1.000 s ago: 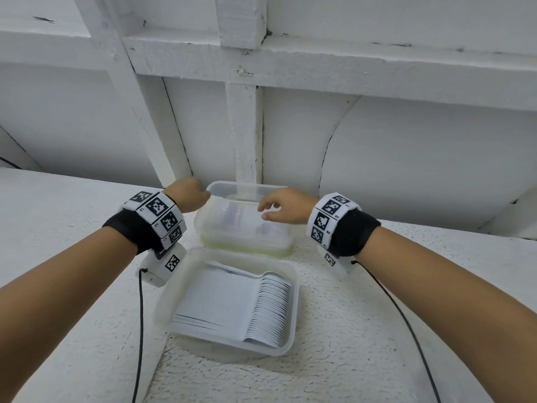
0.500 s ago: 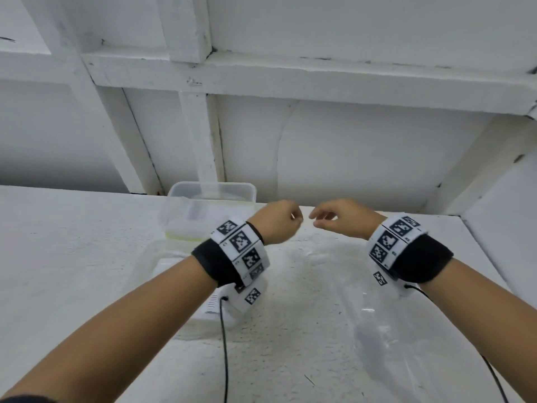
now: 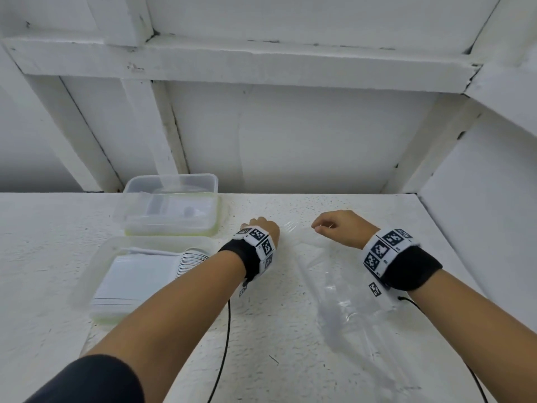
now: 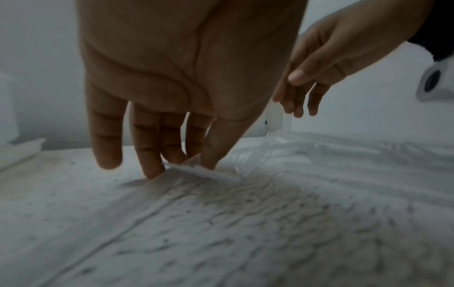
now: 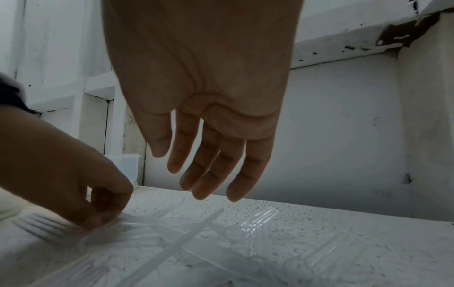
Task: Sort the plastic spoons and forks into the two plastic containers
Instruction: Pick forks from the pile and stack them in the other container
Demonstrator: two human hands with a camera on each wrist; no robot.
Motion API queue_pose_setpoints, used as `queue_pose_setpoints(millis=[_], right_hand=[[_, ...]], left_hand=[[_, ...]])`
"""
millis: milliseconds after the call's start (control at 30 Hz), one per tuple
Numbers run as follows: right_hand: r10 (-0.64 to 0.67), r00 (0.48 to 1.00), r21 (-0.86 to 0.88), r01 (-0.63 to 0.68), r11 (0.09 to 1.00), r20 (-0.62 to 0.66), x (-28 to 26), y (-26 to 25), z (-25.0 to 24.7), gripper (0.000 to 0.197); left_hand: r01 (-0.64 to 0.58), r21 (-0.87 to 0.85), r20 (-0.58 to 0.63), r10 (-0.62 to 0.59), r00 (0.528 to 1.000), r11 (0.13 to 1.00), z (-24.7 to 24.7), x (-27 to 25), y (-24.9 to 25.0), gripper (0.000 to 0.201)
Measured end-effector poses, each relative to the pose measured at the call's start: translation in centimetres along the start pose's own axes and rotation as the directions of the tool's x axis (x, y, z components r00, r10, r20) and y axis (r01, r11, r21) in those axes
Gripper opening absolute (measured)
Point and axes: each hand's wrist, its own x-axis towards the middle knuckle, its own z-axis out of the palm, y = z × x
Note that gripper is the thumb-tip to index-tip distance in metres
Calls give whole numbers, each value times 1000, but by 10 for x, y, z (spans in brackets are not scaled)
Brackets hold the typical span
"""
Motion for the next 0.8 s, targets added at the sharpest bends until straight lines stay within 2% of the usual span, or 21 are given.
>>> queue_pose_setpoints(millis=[100,200,267,333,433,500,633,700,800], right_hand=[[3,1000,-30,-2,1000,12,8,0,0,24],[14,1000,-63,-13,998,20,16,-7,1,23],[11,999,-113,-7,994,37,21,-16,3,25],[0,996,-195,18,981,88,27,-27,8,31],[-24,979,-308,86,947,200,36,-43,22,43],[-38,966,-365,133,921,257,39,-51,33,43],[-49,953,-486,196,852,298,35,-58,46,17],[-103,952,-414,221,883,289,30,-56,41,6],[-188,957,-199,233,952,221,12,-48,21,10]], left_hand=[[-30,-129,20,32,999,991,0,-3,-1,10],[13,-351,-2,-15,1000,936,-1,-7,-5,20],[46,-535,-39,-79,996,844,2,-11,-11,23],[29,-670,-109,-137,985,742,7,-15,-19,16],[-21,-822,-152,-183,971,569,12,-23,-29,8],[-39,-861,-164,-204,965,507,12,-29,-31,8],[-72,-880,-178,-187,966,469,10,-38,-29,9],[-87,-886,-198,-200,960,456,8,-39,-30,9],[-120,-894,-241,-236,941,432,6,-37,-31,5]])
